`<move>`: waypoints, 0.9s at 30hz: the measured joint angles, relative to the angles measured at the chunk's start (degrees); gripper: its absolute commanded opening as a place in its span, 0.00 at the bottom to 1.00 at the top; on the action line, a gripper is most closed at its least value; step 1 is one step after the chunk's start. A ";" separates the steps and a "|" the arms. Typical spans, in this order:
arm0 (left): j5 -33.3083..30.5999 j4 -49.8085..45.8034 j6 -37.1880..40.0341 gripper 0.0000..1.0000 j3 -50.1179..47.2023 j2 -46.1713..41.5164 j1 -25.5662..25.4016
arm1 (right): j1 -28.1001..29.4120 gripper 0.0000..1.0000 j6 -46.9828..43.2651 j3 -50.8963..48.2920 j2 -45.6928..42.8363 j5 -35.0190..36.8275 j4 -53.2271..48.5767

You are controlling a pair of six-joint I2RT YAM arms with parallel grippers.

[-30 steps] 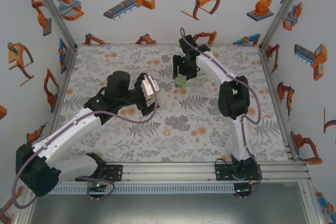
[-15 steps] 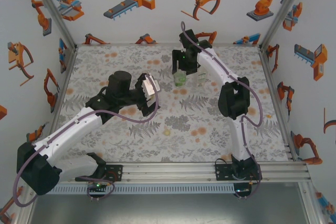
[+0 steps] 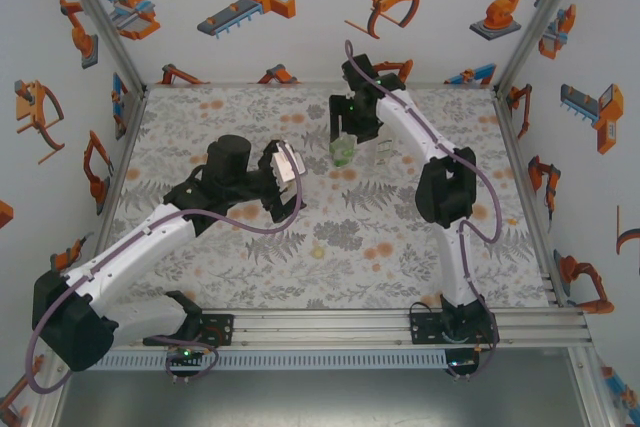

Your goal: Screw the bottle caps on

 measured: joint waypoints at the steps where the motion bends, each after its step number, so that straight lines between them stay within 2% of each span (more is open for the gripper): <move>1: -0.13 0.13 -0.15 0.86 0.00 -0.02 0.09 | 0.00 0.66 -0.13 0.04 -0.35 0.13 -0.09; 8: -1.97 3.19 -2.64 0.87 -0.72 -1.70 2.73 | 0.02 0.66 -1.88 -0.11 -5.55 0.50 -0.85; 12: -2.19 5.49 -4.96 0.87 -1.38 -2.75 5.40 | 0.24 0.66 -3.23 -4.26 -11.82 0.94 0.59; 18: -1.70 8.66 -8.68 0.87 -2.10 -3.76 10.43 | 1.42 0.68 -5.01 -22.08 -24.87 -0.37 11.26; 22: -2.01 9.68 -9.92 0.87 -2.36 -4.20 12.44 | 2.91 0.71 -5.38 -37.18 -33.18 -2.08 23.23; 27: -3.45 10.19 -9.99 0.88 -3.67 -5.88 12.57 | 4.52 0.73 -6.71 -53.05 -40.70 -4.94 39.93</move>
